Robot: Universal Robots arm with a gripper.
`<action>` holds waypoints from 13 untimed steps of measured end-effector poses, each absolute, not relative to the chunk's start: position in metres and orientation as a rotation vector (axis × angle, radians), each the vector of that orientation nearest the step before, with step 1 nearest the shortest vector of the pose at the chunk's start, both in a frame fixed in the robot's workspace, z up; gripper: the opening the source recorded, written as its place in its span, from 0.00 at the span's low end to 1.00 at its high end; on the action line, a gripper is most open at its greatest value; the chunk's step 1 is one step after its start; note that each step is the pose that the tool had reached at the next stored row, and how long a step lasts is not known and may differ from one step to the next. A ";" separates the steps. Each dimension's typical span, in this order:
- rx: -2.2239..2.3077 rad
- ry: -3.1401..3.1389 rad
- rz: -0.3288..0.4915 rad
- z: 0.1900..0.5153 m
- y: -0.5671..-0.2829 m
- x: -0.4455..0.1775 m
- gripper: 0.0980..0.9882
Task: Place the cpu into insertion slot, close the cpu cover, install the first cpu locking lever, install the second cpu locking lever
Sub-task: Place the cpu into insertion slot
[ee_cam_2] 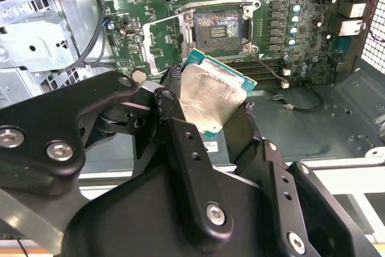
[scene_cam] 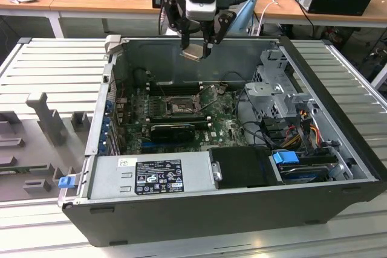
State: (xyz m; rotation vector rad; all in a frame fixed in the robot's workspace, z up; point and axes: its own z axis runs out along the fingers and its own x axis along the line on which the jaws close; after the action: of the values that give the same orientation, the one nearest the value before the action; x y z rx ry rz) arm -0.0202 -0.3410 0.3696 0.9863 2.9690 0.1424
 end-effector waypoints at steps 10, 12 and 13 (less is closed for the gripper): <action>1.048 2.946 0.142 0.370 -0.341 -0.020 0.48; 1.061 2.941 0.142 0.370 -0.341 -0.020 0.48; 1.066 2.939 0.142 0.370 -0.341 -0.020 0.48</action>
State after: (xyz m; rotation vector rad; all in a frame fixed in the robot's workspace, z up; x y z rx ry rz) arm -0.0202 -0.3410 0.3696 1.0661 2.9387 0.1418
